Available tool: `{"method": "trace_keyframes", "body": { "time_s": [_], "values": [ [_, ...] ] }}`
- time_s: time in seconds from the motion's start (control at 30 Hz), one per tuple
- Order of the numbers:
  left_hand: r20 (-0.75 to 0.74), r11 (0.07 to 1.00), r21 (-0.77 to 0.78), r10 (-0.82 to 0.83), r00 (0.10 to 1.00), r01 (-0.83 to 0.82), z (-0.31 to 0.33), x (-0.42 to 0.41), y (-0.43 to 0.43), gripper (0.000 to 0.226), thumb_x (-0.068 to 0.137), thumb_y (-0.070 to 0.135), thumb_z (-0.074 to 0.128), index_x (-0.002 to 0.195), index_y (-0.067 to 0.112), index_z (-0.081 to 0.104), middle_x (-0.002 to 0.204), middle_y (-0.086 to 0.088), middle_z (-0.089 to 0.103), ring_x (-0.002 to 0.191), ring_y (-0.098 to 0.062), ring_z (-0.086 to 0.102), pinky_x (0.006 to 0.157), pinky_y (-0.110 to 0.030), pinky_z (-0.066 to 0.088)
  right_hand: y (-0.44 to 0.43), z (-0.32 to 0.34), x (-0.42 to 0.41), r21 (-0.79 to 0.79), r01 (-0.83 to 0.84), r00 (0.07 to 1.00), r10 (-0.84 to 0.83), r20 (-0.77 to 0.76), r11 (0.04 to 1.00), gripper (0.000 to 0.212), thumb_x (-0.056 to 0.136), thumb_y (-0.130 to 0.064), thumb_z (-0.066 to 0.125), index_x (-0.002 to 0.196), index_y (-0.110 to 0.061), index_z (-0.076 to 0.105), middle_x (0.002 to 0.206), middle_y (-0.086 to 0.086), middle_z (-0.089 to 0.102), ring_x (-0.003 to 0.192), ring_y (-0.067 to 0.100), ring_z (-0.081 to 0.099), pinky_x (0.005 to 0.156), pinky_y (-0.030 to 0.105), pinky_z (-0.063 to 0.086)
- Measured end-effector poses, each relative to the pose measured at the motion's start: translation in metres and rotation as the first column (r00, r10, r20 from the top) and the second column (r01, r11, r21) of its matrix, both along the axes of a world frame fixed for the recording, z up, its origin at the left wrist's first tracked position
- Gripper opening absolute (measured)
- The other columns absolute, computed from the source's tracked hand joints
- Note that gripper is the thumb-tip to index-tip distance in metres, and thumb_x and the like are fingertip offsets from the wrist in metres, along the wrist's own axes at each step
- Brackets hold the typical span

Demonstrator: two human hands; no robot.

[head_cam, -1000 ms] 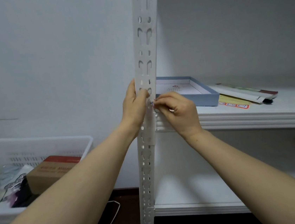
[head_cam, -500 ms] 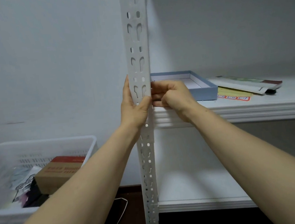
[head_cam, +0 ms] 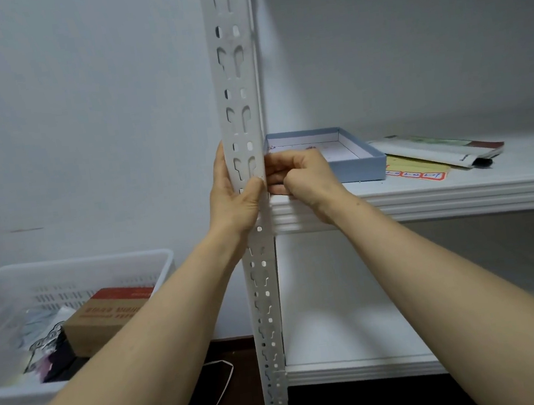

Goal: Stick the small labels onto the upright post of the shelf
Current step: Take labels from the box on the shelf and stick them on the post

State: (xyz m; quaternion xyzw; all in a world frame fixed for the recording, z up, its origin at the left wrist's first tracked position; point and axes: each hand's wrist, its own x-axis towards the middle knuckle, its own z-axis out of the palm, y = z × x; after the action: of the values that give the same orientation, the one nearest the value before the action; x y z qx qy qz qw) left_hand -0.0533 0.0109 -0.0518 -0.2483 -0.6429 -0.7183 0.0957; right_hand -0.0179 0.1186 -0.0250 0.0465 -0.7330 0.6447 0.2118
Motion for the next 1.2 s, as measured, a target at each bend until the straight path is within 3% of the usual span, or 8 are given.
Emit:
{"method": "trace_keyframes", "body": {
  "time_s": [0.13,0.27,0.53,0.67,0.77,0.9,1.03,1.2],
  "values": [
    [0.005,0.999,-0.016,-0.028,1.000,0.028,-0.0012,-0.0037,-0.0043,0.081,0.072,0.007,0.053,0.147,0.027,0.030,0.132,-0.002,0.058,0.115,-0.012,0.059,0.097,-0.028,0.050,0.0006,-0.0024,-0.0023,0.014,0.003,1.000,-0.003,-0.004,1.000,0.051,0.073,0.025,0.035,0.101,-0.005,0.066,0.094,0.015,0.068,0.087,0.024,0.067,0.082,0.032,0.057],
    [0.035,0.998,0.032,-0.047,0.998,0.046,-0.0003,-0.0060,-0.0032,0.071,0.083,-0.005,0.054,0.146,0.021,0.034,0.127,-0.005,0.062,0.106,-0.009,0.063,0.086,-0.017,0.052,0.0007,-0.0018,-0.0020,0.033,0.010,1.000,-0.010,-0.008,0.999,0.050,0.075,0.025,0.035,0.104,-0.002,0.066,0.085,0.009,0.068,0.078,0.018,0.066,0.075,0.024,0.057],
    [0.018,0.998,0.055,-0.013,1.000,0.012,0.0000,-0.0028,-0.0011,0.073,0.083,-0.009,0.053,0.147,0.021,0.032,0.127,-0.006,0.062,0.108,-0.013,0.063,0.093,-0.026,0.052,0.0000,-0.0025,-0.0015,0.064,0.018,1.000,-0.016,-0.023,0.998,0.052,0.071,0.026,0.038,0.098,-0.008,0.066,0.085,0.007,0.068,0.084,0.023,0.066,0.082,0.035,0.056],
    [0.003,0.999,0.033,-0.009,1.000,0.008,-0.0019,-0.0033,-0.0021,0.076,0.080,-0.008,0.052,0.146,0.025,0.032,0.126,-0.004,0.062,0.104,-0.010,0.063,0.092,-0.028,0.053,-0.0001,-0.0025,-0.0015,0.063,0.028,0.999,-0.027,-0.021,0.998,0.052,0.072,0.027,0.037,0.098,-0.007,0.067,0.091,0.016,0.068,0.090,0.031,0.066,0.085,0.041,0.056],
    [0.013,1.000,0.015,-0.008,1.000,0.008,-0.0023,-0.0058,-0.0032,0.077,0.081,-0.006,0.053,0.147,0.027,0.031,0.129,-0.003,0.060,0.110,-0.013,0.061,0.093,-0.027,0.053,0.0001,-0.0033,-0.0030,0.061,0.031,0.999,-0.030,-0.016,0.998,0.053,0.071,0.027,0.036,0.098,-0.007,0.067,0.095,0.021,0.068,0.088,0.029,0.065,0.087,0.043,0.055],
    [0.024,0.999,0.020,-0.031,0.999,0.030,-0.0027,-0.0066,-0.0037,0.076,0.083,-0.006,0.054,0.147,0.026,0.030,0.130,-0.002,0.060,0.114,-0.012,0.060,0.093,-0.021,0.051,0.0009,-0.0039,-0.0041,0.068,0.030,0.999,-0.029,-0.015,0.997,0.052,0.071,0.026,0.038,0.098,-0.008,0.067,0.095,0.017,0.068,0.090,0.027,0.066,0.087,0.040,0.055],
    [0.014,0.999,0.031,-0.024,1.000,0.023,-0.0022,-0.0053,-0.0025,0.076,0.082,-0.008,0.053,0.147,0.025,0.031,0.128,-0.003,0.061,0.113,-0.014,0.061,0.094,-0.025,0.051,0.0014,-0.0033,-0.0038,0.079,0.038,0.999,-0.037,-0.023,0.996,0.051,0.071,0.025,0.039,0.103,-0.003,0.067,0.098,0.019,0.069,0.096,0.033,0.067,0.086,0.039,0.056],
    [0.016,0.999,0.035,-0.004,1.000,0.003,-0.0031,-0.0040,-0.0011,0.076,0.081,-0.008,0.052,0.147,0.025,0.032,0.127,-0.002,0.061,0.111,-0.013,0.062,0.096,-0.030,0.051,0.0009,-0.0032,-0.0011,0.093,0.040,0.999,-0.039,-0.019,0.995,0.050,0.072,0.025,0.040,0.106,-0.001,0.066,0.092,0.012,0.068,0.092,0.027,0.067,0.085,0.036,0.056]
  ]
}}
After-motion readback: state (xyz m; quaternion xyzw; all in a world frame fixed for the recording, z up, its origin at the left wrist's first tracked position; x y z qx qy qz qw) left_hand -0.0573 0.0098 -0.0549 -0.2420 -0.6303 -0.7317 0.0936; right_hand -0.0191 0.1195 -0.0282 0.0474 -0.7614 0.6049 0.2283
